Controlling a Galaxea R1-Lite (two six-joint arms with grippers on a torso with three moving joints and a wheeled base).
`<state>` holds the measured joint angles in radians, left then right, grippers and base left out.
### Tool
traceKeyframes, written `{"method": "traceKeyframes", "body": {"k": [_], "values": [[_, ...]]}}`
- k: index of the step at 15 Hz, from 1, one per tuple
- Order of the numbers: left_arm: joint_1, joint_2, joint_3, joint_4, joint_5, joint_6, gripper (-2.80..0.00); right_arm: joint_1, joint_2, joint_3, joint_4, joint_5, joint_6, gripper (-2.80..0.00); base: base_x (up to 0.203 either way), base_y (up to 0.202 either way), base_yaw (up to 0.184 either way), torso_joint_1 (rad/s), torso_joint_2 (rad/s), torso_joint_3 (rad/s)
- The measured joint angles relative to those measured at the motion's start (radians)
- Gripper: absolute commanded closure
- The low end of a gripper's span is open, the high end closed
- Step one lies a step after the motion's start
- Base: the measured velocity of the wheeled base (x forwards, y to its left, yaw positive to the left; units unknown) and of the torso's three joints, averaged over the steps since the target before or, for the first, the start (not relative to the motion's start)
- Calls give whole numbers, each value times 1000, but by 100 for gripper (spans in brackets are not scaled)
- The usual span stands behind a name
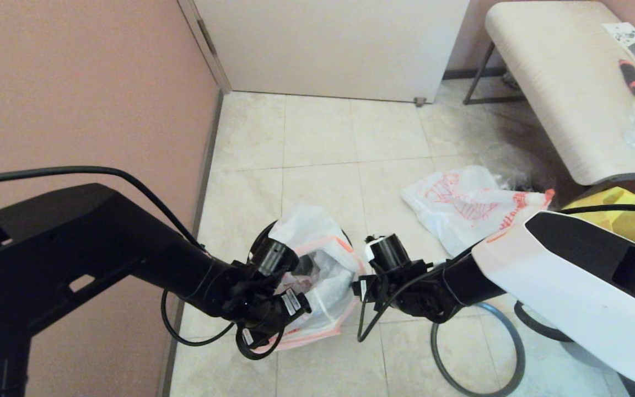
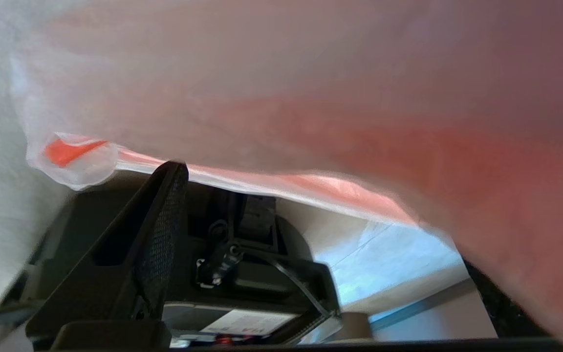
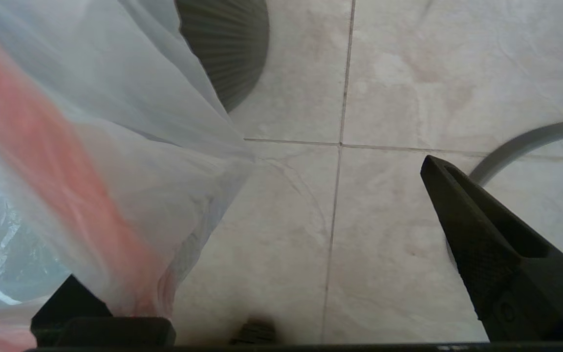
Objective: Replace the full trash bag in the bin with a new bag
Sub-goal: Put the new garbage bag on the trash can
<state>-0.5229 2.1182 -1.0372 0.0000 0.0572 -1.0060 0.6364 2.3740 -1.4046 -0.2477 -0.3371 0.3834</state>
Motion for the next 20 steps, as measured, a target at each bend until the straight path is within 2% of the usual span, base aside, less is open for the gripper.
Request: {"method": "traceKeyframes", "body": {"k": [2,6,13,15,18,19,20], "values": [[16,-3,4,-4,-1,-6,-280,0,0,10,-3,0,0,-280,0,0,0,0,0,0],[33,-21,34,-93,5,-14,-280,0,0,11,-3,0,-1,-280,0,0,0,0,0,0],[57,56,-7,-99,82,-14,-280,2,-9,13,-7,5,1,-280,0,0,0,0,0,0],[59,85,-30,-99,132,-14,-280,4,-10,16,-15,9,3,-280,0,0,0,0,0,0],[61,112,-61,-100,150,-13,-280,5,-11,38,-49,11,3,-280,0,0,0,0,0,0],[61,120,-70,-99,158,-12,0,5,-11,41,-51,11,4,-280,0,0,0,0,0,0],[62,126,-76,-99,160,-11,0,5,-11,42,-51,12,4,-280,0,0,0,0,0,0]]}}
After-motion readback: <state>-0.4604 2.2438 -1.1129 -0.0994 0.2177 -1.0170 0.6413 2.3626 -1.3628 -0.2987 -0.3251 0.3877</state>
